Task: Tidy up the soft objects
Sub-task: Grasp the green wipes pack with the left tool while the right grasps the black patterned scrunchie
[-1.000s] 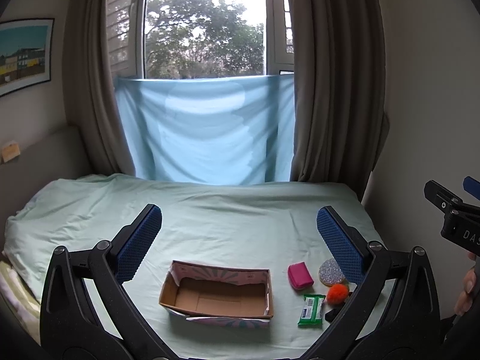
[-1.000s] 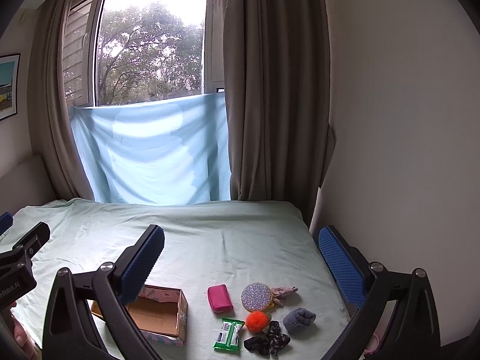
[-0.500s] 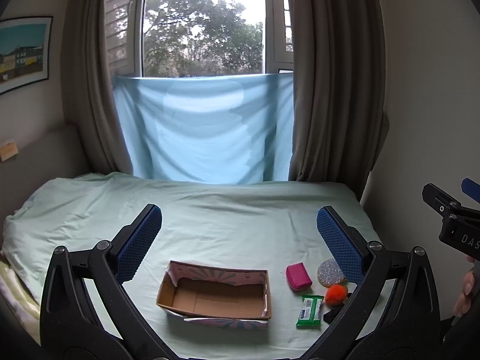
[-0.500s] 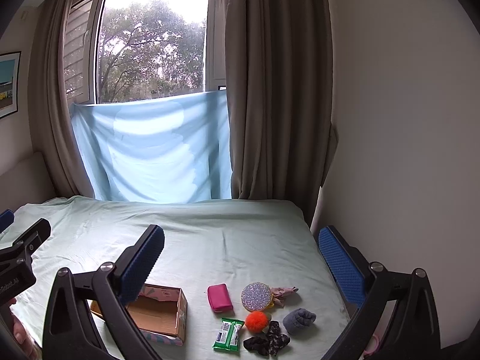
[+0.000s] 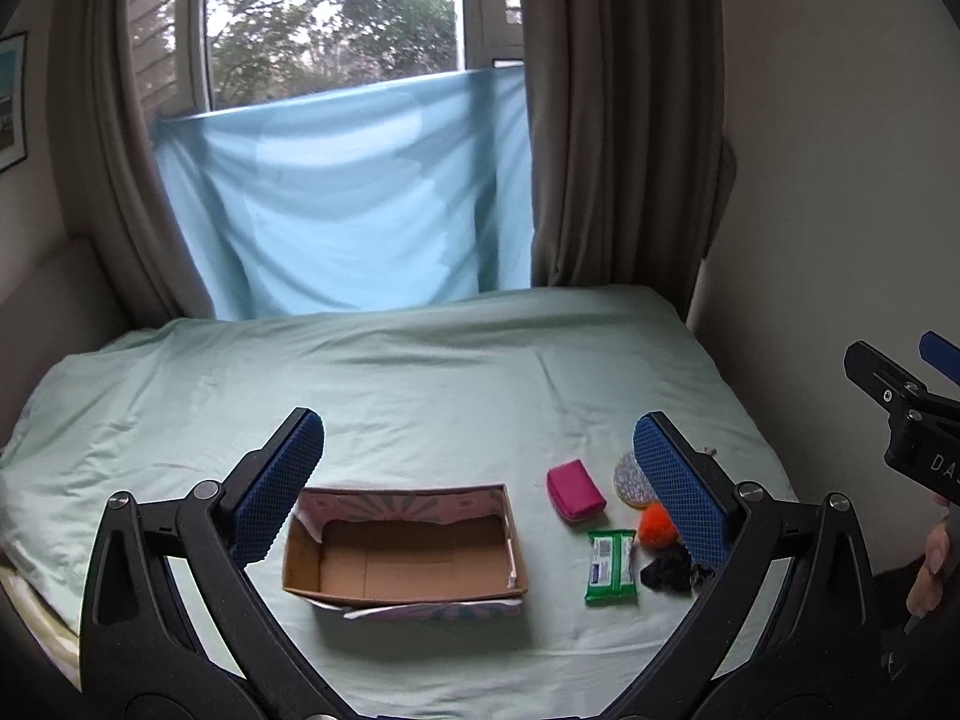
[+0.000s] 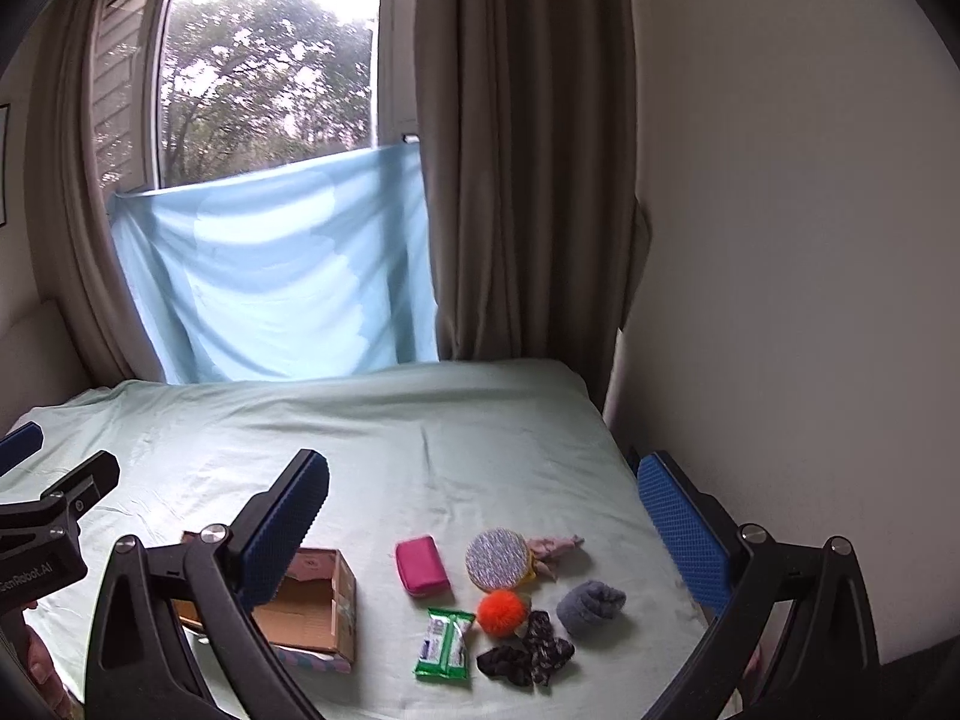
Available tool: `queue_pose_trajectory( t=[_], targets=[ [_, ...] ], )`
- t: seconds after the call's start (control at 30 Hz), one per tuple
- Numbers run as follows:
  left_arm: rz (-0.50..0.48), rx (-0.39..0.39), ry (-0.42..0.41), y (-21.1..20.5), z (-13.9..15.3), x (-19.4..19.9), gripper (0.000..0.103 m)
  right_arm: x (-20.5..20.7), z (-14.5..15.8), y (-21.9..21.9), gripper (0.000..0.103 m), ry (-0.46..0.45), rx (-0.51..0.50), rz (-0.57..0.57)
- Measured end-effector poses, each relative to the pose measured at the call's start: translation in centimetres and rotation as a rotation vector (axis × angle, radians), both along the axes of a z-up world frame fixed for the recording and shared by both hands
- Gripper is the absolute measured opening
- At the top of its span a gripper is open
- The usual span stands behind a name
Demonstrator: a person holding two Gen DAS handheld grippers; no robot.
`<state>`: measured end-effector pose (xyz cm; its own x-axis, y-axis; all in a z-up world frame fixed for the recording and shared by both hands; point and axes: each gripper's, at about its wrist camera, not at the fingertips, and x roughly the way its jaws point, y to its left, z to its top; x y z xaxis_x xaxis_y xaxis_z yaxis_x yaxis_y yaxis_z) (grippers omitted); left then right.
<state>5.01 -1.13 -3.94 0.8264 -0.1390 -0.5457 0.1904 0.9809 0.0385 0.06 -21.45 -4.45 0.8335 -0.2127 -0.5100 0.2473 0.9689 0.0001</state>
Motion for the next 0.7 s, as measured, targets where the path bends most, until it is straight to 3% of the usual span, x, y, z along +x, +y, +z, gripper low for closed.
queue_pose_trajectory(
  t=[0.3,0.5,0.7],
  targets=[
    [-0.148,0.000,0.225,-5.2,-11.9,2.7,0.103,0.2,-10.4,-4.2,0.103,0.164,0.030,-0.074],
    [-0.173,0.016,0.322,-9.6,-20.2,4.6,0.103,1.6,-18.1,-7.3,0.103,0.241,0.049,-0.064],
    [-0.174,0.050,0.400,-13.8,-29.4,6.8,0.102,3.5,-27.6,-10.9,0.103,0.321,0.084,-0.042]
  ],
)
